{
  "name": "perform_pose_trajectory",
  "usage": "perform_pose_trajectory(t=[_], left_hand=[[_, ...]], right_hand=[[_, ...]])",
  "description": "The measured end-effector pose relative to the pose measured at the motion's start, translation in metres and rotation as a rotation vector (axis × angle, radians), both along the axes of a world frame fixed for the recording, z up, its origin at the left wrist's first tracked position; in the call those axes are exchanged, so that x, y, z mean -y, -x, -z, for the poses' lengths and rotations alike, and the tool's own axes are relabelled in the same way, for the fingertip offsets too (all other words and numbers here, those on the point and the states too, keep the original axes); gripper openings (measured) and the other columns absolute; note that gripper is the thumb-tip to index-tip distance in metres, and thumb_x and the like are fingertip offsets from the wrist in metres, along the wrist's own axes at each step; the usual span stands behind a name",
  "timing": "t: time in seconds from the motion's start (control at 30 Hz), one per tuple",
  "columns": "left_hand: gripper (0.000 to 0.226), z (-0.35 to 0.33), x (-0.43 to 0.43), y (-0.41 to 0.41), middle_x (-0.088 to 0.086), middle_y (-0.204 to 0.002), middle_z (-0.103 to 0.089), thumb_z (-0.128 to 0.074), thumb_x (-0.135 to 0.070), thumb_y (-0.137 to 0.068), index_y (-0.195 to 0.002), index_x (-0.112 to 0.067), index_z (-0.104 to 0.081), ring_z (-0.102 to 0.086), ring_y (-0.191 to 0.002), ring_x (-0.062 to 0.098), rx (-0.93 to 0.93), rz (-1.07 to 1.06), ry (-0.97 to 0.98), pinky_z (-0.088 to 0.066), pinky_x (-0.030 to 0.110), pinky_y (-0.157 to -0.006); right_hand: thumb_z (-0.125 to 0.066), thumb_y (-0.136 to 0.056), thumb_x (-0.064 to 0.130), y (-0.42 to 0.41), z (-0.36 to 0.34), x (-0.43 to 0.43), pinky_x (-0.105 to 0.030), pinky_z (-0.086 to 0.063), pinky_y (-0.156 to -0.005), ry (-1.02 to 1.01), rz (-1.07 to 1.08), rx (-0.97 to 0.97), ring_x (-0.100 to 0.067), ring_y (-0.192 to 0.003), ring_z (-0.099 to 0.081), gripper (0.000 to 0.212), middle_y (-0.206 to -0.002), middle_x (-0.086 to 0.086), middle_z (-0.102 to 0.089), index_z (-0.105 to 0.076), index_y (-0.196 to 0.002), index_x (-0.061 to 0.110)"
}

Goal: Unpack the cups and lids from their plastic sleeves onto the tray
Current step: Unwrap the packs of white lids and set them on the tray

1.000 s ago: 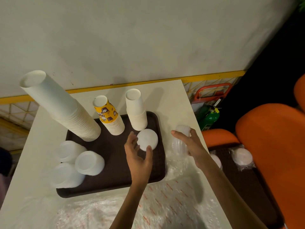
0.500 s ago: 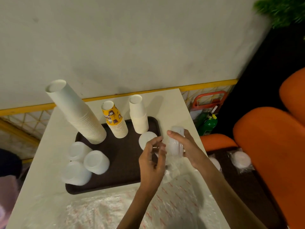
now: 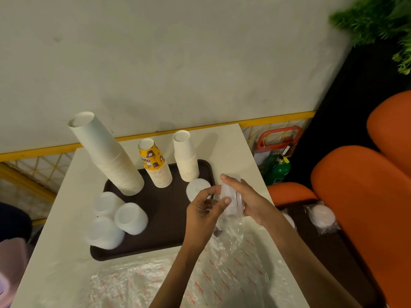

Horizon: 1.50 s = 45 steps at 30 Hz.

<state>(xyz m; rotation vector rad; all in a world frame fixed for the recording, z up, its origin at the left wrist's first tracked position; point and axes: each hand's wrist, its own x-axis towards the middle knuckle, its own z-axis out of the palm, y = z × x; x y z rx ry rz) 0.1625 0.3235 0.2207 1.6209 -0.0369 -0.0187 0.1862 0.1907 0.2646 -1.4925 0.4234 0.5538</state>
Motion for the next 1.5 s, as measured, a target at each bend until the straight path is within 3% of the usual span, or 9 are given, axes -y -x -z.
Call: perform_pose_trajectory(t=[0.1,0.23,0.37,0.57,0.87,0.97,1.17,1.5], left_hand=[[0.042,-0.004,0.002,-0.001,0.008,-0.105,-0.071,-0.071,-0.043,-0.076,-0.108,-0.017,-0.066,-0.069,-0.090,0.031,0.011,0.019,0.048,-0.056,0.053,-0.082],[0.026,-0.009,0.003,-0.001,0.000,-0.099,-0.073,-0.064,-0.025,-0.080,-0.104,-0.017,-0.066,-0.070,-0.089,0.026,0.012,0.029,0.096,-0.057,0.044,-0.083],[0.026,-0.008,0.003,-0.001,-0.008,-0.099,-0.073,-0.061,-0.025,-0.079,-0.103,-0.016,-0.065,-0.070,-0.092,0.024,0.006,0.044,0.115,-0.057,0.039,-0.085],[0.026,-0.003,0.002,-0.003,-0.005,-0.099,-0.073,-0.059,-0.025,-0.080,-0.103,-0.016,-0.066,-0.069,-0.094,0.024,-0.003,0.040,0.138,-0.057,0.036,-0.084],[0.018,-0.002,0.003,-0.005,-0.013,-0.093,-0.073,-0.054,-0.011,-0.089,-0.103,-0.017,-0.064,-0.070,-0.092,0.017,-0.028,0.047,0.166,-0.057,0.026,-0.080],[0.021,-0.001,0.001,-0.006,-0.013,-0.093,-0.073,-0.052,-0.007,-0.091,-0.105,-0.017,-0.063,-0.070,-0.092,0.015,-0.035,0.044,0.164,-0.057,0.025,-0.079],[0.026,0.002,-0.001,-0.009,-0.009,-0.098,-0.072,-0.056,-0.027,-0.082,-0.105,-0.018,-0.065,-0.069,-0.094,0.019,-0.017,0.035,0.115,-0.057,0.031,-0.082],[0.029,-0.001,-0.002,-0.007,-0.010,-0.100,-0.072,-0.063,-0.022,-0.077,-0.106,-0.017,-0.063,-0.069,-0.092,0.026,-0.038,0.131,0.169,-0.058,0.033,-0.078]], right_hand=[[-0.051,-0.084,0.060,-0.001,0.001,0.003,-0.049,-0.047,-0.098,0.004,0.023,-0.037,-0.027,-0.113,-0.054,0.061,-0.125,-0.008,-0.054,-0.040,-0.132,0.024],[-0.054,-0.084,0.055,0.001,0.003,0.005,-0.045,-0.053,-0.089,-0.022,0.007,-0.029,-0.028,-0.111,-0.056,0.060,-0.124,-0.010,-0.056,-0.042,-0.133,0.022],[-0.056,-0.084,0.051,0.000,0.004,0.006,-0.039,-0.056,-0.078,-0.019,0.013,-0.027,-0.028,-0.109,-0.057,0.060,-0.124,-0.009,-0.054,-0.040,-0.134,0.022],[-0.058,-0.083,0.052,-0.002,0.011,0.006,-0.049,-0.052,-0.092,-0.013,0.034,-0.041,-0.029,-0.112,-0.056,0.062,-0.124,-0.009,-0.054,-0.040,-0.134,0.021],[-0.059,-0.083,0.053,-0.005,0.015,0.006,-0.051,-0.050,-0.094,-0.008,0.044,-0.061,-0.031,-0.113,-0.055,0.064,-0.126,-0.011,-0.054,-0.041,-0.135,0.020],[-0.058,-0.084,0.051,-0.005,0.015,0.007,-0.047,-0.054,-0.087,-0.025,0.049,-0.062,-0.030,-0.111,-0.056,0.060,-0.123,-0.011,-0.055,-0.042,-0.133,0.020],[-0.059,-0.084,0.050,-0.007,0.017,0.007,-0.050,-0.053,-0.090,-0.022,0.071,-0.073,-0.031,-0.109,-0.058,0.059,-0.121,-0.012,-0.056,-0.044,-0.131,0.020],[-0.061,-0.080,0.054,-0.009,0.018,0.008,-0.048,-0.054,-0.089,-0.046,0.061,-0.112,-0.033,-0.111,-0.057,0.068,-0.124,-0.014,-0.056,-0.043,-0.135,0.018]])
